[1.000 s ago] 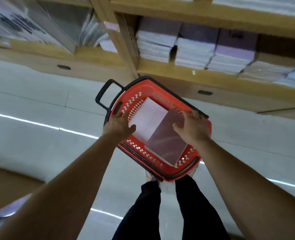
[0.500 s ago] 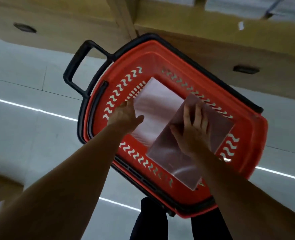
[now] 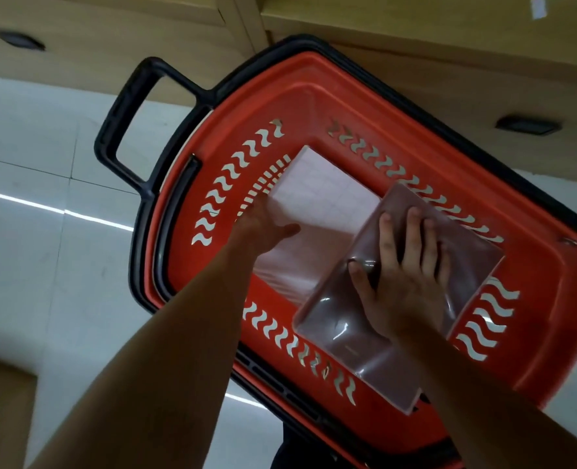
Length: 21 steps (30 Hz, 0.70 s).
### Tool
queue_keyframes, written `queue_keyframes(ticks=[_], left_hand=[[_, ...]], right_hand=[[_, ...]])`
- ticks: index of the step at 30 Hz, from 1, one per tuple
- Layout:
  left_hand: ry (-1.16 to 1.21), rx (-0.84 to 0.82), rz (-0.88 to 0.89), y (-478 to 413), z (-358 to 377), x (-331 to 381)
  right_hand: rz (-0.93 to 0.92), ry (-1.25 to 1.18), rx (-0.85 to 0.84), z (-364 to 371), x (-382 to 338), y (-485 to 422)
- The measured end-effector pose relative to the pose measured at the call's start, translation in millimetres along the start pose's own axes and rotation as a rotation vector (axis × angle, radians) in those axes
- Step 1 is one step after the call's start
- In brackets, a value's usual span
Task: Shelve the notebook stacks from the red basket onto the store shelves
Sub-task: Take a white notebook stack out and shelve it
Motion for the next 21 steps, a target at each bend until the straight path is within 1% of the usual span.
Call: queue_keyframes(ticks=[2, 6, 10, 12, 15, 17, 21], left_hand=[[0.024, 0.016, -0.005, -4, 7, -10], [0.021, -0.027, -0.032, 29, -22, 24], [-0.023, -0.062, -0.075, 37, -38, 30], [-0.034, -0.075, -0.06, 40, -40, 31], [-0.043, -0.039, -0.02, 47, -43, 35], [0.003, -0.025, 0.016, 52, -44, 37], [0.056, -0.103, 0.054, 58, -51, 40]], right_hand=[[0.0, -0.008, 0.012, 0, -1, 0], [-0.008, -0.005, 0.026, 0, -1, 0], [-0.01, -0.003, 0.038, 0, -2, 0], [-0.009, -0.001, 0.043, 1, -2, 1], [-0.012, 0.005, 0.038, 2, -1, 1], [-0.015, 0.02, 0.033, 3, -1, 1], [-0.018, 0.029, 0.023, 3, -1, 0]])
Point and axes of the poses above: each hand's wrist, its own y-axis away from the middle knuckle, its own z-axis out of the palm, x = y × z, the point moved 4 cm from there along -y, towards the middle knuckle
